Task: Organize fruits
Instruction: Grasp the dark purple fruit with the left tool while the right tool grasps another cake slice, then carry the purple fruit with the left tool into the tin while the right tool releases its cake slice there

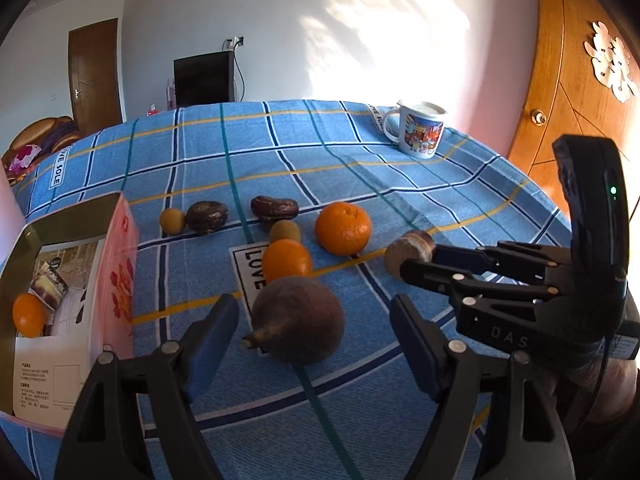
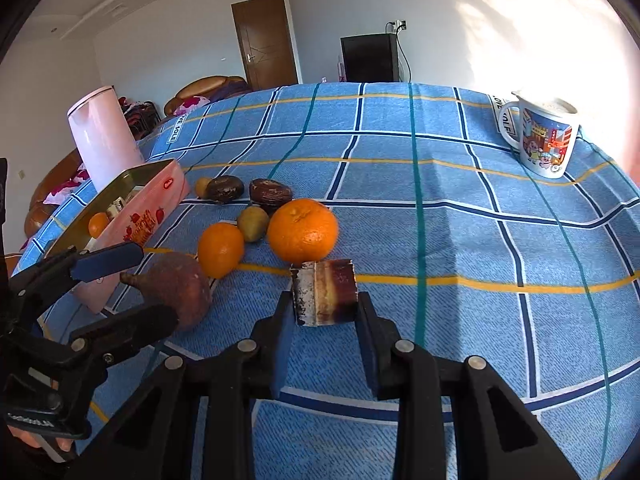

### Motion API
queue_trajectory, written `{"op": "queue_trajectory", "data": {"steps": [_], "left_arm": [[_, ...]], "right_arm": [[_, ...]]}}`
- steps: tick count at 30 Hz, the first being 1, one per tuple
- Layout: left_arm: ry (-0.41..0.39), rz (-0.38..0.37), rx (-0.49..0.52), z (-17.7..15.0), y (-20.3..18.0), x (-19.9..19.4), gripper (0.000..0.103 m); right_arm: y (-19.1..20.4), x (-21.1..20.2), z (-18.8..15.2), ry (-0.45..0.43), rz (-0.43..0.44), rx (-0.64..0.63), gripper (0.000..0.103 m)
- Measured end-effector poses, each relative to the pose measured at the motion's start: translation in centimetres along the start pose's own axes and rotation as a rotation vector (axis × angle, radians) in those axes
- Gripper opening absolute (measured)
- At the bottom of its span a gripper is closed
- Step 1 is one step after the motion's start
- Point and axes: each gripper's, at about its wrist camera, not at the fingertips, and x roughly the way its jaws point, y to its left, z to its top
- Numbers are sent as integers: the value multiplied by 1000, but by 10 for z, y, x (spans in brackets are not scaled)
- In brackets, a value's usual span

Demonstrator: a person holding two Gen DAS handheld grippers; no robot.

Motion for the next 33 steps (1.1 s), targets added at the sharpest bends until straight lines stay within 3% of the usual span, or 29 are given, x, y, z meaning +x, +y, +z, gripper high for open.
{"op": "queue_trajectory", "data": {"steps": [2, 5, 10, 19, 33], "left_arm": [[22, 6, -7, 0, 2, 7, 74], [60, -18, -59, 0, 12, 15, 52], [59, -33, -74, -2, 15, 13, 53], [-14, -15, -55, -4, 12, -2, 53], [-104, 18, -31, -5, 8, -16, 53]], "right_arm": [[-3, -2, -2, -6, -5, 0, 32], [-7, -3, -3, -18, 20, 18, 32], [-2, -9, -4, -69, 42, 0, 32], [9, -26, -10, -171, 48, -62, 32], [14, -41, -18, -257, 47, -98, 32]]}}
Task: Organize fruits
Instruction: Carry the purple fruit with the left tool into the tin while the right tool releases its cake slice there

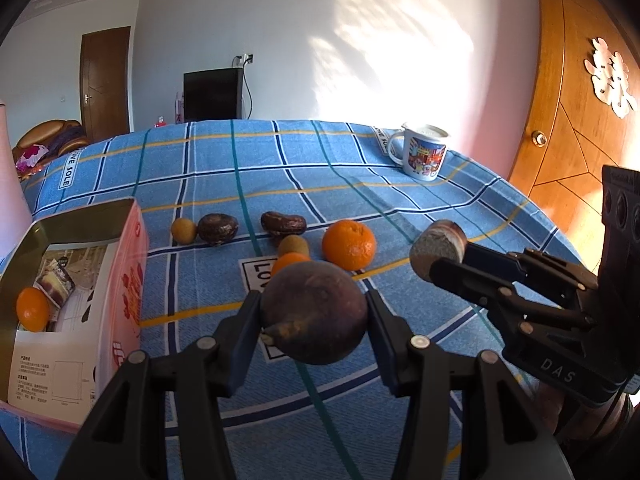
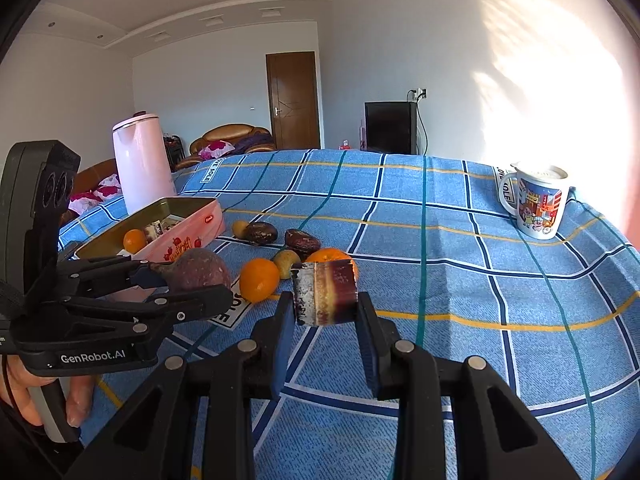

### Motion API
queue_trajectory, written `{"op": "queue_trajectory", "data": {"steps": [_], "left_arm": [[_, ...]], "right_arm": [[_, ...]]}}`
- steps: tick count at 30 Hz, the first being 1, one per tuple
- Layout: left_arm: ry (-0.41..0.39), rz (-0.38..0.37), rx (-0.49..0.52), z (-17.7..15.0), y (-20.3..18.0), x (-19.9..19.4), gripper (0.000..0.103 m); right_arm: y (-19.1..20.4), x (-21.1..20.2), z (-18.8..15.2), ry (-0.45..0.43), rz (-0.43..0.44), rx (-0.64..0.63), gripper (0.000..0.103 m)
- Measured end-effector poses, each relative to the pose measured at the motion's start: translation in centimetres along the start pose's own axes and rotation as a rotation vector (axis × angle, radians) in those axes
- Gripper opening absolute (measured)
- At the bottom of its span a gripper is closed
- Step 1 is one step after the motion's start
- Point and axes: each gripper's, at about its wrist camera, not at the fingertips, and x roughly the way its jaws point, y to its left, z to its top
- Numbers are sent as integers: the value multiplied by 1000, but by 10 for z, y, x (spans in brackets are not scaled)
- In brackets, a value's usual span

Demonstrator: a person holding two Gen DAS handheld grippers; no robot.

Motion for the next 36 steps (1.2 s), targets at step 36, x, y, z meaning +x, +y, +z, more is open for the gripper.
{"op": "queue_trajectory", "data": {"steps": [36], "left_arm": [[-168, 183, -24, 9, 52, -62, 53]], "right_arm": [[54, -15, 59, -116, 151, -87, 32]]}}
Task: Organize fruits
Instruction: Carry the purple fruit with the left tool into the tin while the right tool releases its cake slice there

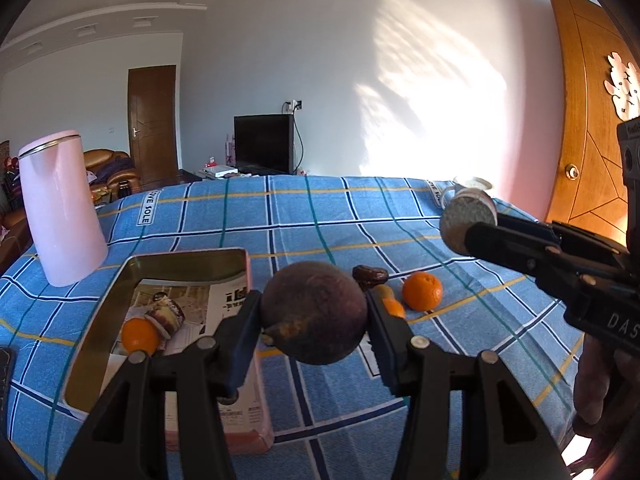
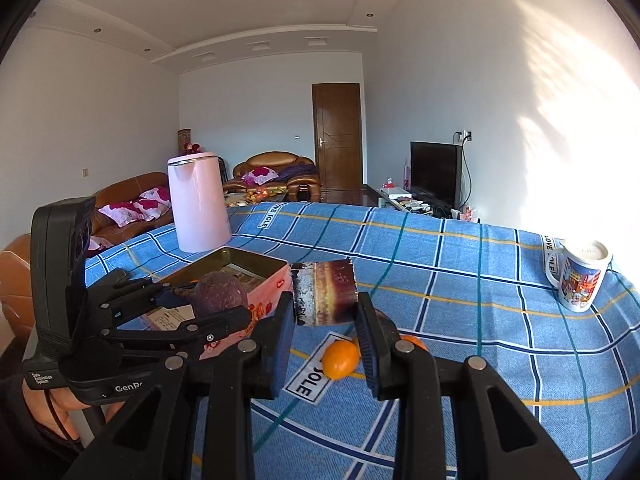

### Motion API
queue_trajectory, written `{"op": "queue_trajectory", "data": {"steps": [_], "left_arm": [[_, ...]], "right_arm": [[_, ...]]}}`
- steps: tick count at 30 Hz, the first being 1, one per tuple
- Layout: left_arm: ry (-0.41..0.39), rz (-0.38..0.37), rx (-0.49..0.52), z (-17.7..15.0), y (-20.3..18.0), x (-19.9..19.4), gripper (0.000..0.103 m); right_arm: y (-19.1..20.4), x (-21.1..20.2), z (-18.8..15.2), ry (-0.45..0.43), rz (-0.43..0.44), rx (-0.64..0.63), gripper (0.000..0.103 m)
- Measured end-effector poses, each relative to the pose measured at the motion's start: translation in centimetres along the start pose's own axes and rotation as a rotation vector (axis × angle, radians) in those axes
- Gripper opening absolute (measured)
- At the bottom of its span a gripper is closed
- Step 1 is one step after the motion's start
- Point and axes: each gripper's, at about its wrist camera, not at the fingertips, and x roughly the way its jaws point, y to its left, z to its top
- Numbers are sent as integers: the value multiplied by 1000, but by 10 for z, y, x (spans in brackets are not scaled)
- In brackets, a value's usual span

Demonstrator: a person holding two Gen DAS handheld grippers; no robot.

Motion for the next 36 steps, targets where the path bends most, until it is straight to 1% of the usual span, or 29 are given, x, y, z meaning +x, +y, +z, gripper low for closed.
{"op": "queue_trajectory", "data": {"steps": [5, 9, 14, 17, 21, 24, 26, 29, 32, 36], "left_arm": [[4, 50, -61, 2, 38, -4, 53], [12, 99, -100, 0, 66, -6, 53], [40, 157, -151, -6, 101, -4, 53], [64, 185, -162, -11, 114, 1, 53], [99, 211, -173, -17, 125, 8, 53], [116, 213, -178, -18, 132, 10, 53], [132, 229, -157, -17, 131, 13, 53], [141, 231, -152, -16, 132, 14, 53], [147, 238, -138, -16, 128, 14, 53], [146, 240, -121, -16, 123, 13, 53]], "right_arm": [[27, 22, 19, 13, 32, -63, 32], [43, 42, 27, 35, 71, -78, 32], [66, 72, 29, 84, 112, -110, 32], [80, 91, 25, 119, 138, -128, 32], [96, 116, 16, 173, 152, -155, 32], [103, 131, 9, 210, 167, -163, 32], [108, 140, 4, 236, 162, -177, 32], [112, 152, -2, 275, 151, -184, 32], [112, 157, -6, 299, 153, -185, 32], [115, 160, -8, 308, 147, -194, 32]]}}
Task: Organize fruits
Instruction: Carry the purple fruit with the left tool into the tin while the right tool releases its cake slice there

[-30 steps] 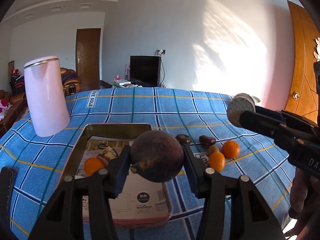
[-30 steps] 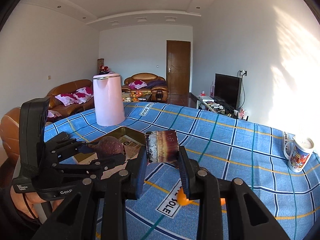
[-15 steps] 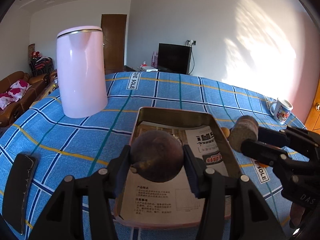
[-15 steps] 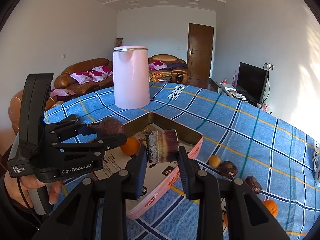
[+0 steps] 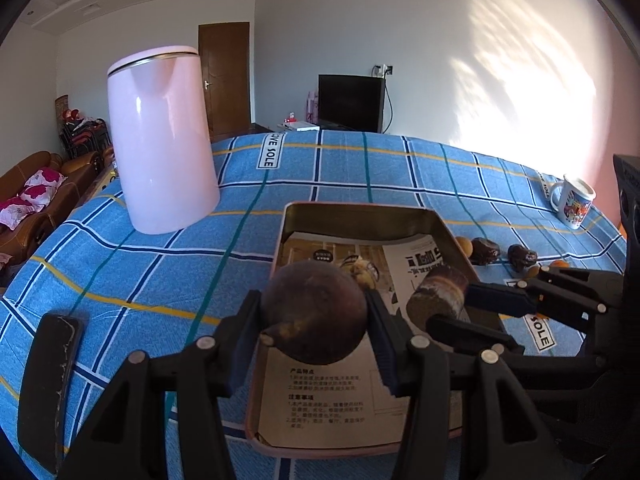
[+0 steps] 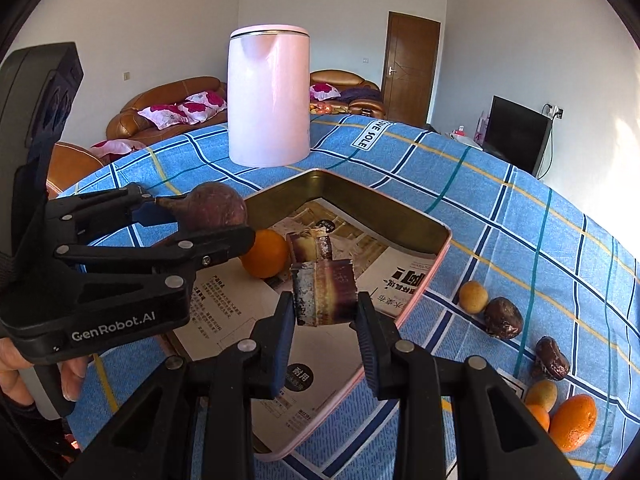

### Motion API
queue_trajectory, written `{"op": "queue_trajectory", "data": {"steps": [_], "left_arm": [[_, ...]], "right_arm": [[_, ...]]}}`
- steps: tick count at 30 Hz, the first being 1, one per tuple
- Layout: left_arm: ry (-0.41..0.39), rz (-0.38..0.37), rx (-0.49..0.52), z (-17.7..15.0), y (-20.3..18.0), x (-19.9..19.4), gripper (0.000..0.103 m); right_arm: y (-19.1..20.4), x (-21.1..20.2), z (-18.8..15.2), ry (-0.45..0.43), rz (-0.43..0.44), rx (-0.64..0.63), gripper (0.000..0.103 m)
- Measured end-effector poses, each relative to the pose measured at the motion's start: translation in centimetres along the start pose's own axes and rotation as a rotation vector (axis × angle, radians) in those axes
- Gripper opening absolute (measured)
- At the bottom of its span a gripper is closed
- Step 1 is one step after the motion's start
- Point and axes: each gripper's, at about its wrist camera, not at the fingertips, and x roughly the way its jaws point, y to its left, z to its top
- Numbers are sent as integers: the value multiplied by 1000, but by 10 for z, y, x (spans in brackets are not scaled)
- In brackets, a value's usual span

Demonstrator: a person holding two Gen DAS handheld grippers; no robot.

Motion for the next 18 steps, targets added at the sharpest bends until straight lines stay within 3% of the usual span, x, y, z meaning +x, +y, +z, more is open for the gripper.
{"op": "queue_trajectory", "data": {"steps": [8, 9, 11, 14, 17, 18], "left_arm": [[2, 9, 10, 0, -1, -2, 55], [-1, 14, 12, 1, -1, -3, 57], [-17, 22, 0, 1, 1, -8, 73], [-38, 17, -37, 5, 7, -13, 74], [-57, -13, -58, 10, 3, -18, 76], [-64, -21, -55, 11, -2, -19, 81]], "right_arm": [[3, -1, 1, -1, -18, -11, 35], [2, -4, 0, -9, -13, -5, 38], [-1, -11, -1, -29, -16, 5, 46], [-8, -28, -6, -68, -52, 2, 58], [-25, -48, -15, -88, -95, 14, 59], [-33, -55, -19, -90, -115, 25, 59]]}}
